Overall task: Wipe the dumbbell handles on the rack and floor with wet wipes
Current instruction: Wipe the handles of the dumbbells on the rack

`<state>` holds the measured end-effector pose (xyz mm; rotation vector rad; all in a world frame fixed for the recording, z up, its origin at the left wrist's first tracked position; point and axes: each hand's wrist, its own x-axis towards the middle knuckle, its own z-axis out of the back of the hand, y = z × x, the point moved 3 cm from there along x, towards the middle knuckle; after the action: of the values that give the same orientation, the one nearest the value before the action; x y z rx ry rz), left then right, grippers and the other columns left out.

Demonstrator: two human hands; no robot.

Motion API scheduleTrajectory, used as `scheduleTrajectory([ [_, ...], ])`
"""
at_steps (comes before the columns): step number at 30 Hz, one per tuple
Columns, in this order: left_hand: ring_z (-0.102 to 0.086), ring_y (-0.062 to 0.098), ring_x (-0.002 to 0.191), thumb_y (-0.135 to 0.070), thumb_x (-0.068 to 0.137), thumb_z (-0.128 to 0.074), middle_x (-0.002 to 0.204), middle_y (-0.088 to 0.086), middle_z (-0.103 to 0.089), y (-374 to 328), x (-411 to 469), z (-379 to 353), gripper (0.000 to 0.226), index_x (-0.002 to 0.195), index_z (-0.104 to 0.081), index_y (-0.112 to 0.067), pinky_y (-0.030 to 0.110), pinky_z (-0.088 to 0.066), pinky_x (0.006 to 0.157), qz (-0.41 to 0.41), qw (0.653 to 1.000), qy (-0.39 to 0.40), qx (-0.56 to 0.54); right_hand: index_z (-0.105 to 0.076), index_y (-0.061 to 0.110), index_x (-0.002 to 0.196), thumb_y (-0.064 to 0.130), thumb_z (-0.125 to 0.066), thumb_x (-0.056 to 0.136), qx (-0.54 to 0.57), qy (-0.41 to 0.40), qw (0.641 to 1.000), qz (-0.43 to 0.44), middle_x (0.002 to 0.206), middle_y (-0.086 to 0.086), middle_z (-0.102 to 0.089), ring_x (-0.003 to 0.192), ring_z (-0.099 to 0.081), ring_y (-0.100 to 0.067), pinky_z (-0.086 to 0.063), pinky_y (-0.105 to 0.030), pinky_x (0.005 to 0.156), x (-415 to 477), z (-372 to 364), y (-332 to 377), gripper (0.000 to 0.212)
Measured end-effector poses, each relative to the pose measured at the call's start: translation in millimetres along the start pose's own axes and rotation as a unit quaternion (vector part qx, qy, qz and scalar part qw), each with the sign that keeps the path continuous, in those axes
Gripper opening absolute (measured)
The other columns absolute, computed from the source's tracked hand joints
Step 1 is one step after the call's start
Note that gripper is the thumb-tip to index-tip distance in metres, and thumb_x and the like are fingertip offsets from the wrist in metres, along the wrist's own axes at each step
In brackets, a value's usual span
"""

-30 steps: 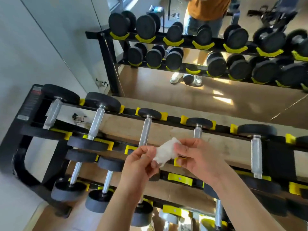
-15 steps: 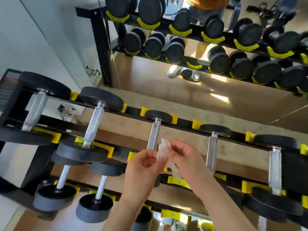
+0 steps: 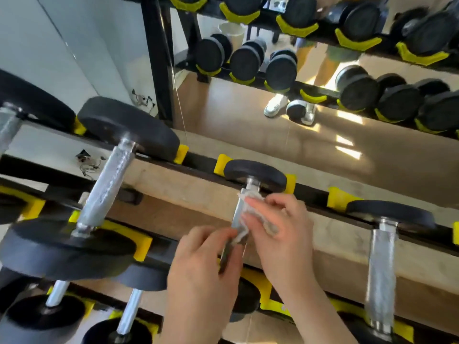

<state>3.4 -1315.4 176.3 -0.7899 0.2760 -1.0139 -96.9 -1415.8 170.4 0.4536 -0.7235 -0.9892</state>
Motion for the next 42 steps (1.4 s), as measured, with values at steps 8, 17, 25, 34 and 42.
scheduleTrajectory([
  [8, -0.054, 0.015, 0.122, -0.086, 0.061, -0.049, 0.137, 0.001, -0.053, 22, -66, -4, 0.102, 0.138, -0.043, -0.021, 0.019, -0.048, 0.091, 0.078, 0.996, 0.040, 0.034, -0.073, 0.019, 0.085, 0.015, -0.072, 0.084, 0.056, 0.085, 0.994, -0.032, 0.084, 0.009, -0.067, 0.078, -0.058, -0.002, -0.041, -0.005, 0.066, -8, -1, 12, 0.004],
  [17, -0.061, 0.028, 0.097, -0.042, 0.081, -0.053, 0.100, 0.004, -0.066, -12, -60, 4, 0.026, 0.090, -0.071, -0.026, 0.036, -0.054, 0.073, -0.142, 0.975, 0.018, 0.173, -0.074, 0.017, 0.107, 0.022, -0.061, 0.093, -0.075, 0.071, 0.989, 0.105, 0.101, -0.002, -0.060, 0.092, -0.051, -0.019, -0.038, -0.022, 0.076, 8, 9, 9, 0.021],
  [25, -0.060, 0.001, 0.109, -0.039, 0.080, -0.062, 0.107, -0.012, -0.068, 30, -39, 39, 0.030, 0.101, -0.074, -0.021, 0.013, -0.046, 0.093, -0.129, 0.988, 0.049, -0.064, -0.072, 0.012, 0.110, 0.009, -0.063, 0.090, -0.006, 0.088, 0.990, 0.107, 0.098, 0.001, -0.064, 0.084, -0.059, -0.009, -0.050, -0.024, 0.071, 1, 0, 20, 0.022],
  [34, -0.062, 0.003, 0.109, -0.044, 0.076, -0.071, 0.106, -0.015, -0.070, 51, -36, 35, 0.031, 0.105, -0.071, -0.034, 0.015, -0.040, 0.100, -0.043, 0.953, 0.104, -0.281, -0.072, 0.018, 0.098, 0.016, -0.068, 0.088, 0.066, 0.067, 0.994, 0.059, 0.092, 0.007, -0.064, 0.079, -0.058, -0.004, -0.050, -0.020, 0.070, 23, -6, 22, 0.010],
  [42, -0.061, 0.006, 0.112, -0.035, 0.077, -0.071, 0.107, -0.013, -0.070, 51, -28, 35, 0.029, 0.106, -0.071, -0.029, 0.011, -0.042, 0.094, -0.053, 0.949, 0.144, -0.273, -0.072, 0.017, 0.094, 0.010, -0.067, 0.088, 0.025, 0.103, 0.992, 0.066, 0.091, 0.007, -0.065, 0.079, -0.058, -0.003, -0.047, -0.014, 0.067, 0, -5, 18, 0.011],
])
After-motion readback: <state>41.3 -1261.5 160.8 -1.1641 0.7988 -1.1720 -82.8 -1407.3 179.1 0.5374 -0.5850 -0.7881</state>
